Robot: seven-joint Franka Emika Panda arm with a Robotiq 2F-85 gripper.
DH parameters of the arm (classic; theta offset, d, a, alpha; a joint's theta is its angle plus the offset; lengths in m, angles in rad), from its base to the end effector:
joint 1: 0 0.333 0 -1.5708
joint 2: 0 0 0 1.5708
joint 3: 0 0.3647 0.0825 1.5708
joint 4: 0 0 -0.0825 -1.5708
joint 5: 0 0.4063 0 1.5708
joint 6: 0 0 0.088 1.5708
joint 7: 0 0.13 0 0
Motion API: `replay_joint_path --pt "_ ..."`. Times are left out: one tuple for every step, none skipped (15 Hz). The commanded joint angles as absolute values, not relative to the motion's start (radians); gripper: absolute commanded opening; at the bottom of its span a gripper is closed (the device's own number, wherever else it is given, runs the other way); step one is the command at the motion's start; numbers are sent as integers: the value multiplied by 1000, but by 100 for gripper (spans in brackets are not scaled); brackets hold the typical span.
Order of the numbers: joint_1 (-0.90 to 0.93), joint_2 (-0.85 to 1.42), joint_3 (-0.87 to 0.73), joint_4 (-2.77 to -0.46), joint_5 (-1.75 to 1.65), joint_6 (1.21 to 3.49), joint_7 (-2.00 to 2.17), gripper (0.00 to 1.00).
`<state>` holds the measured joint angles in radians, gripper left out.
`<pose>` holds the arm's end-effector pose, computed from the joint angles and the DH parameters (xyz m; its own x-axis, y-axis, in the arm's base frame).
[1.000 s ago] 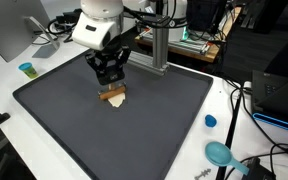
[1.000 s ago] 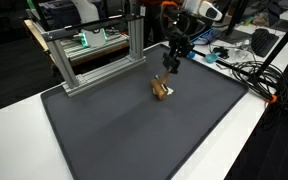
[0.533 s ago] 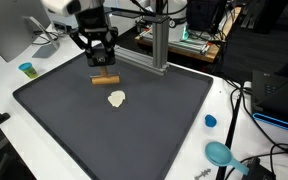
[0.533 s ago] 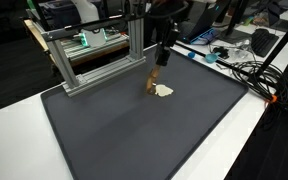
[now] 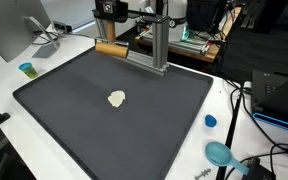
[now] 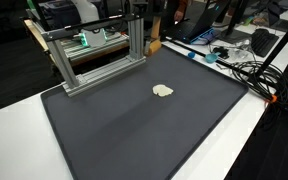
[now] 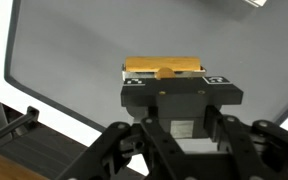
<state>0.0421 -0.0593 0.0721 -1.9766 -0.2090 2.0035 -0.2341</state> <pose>0.5685 0.0490 0.5213 0.9081 0.4178 0.0287 0.4029 -0.8904 0.2117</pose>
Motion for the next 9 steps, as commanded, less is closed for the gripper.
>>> replay_joint_path --pt "63 -310 83 -2221 -172 2059 -36 21" --pt "67 -364 90 -2272 -161 2063 19 21" --pt "64 -223 82 -2128 -191 2013 -65 21" --pt "68 -259 87 -2164 -190 2014 -50 46" --pt "70 -269 88 -2170 -190 2013 -51 46" --pt "69 -262 87 -2166 -190 2013 -52 46" --pt "68 -248 86 -2160 -190 2014 -52 46" --pt "71 -235 89 -2155 -179 2023 -35 21" --pt "72 -261 89 -2174 -175 2027 -24 21"
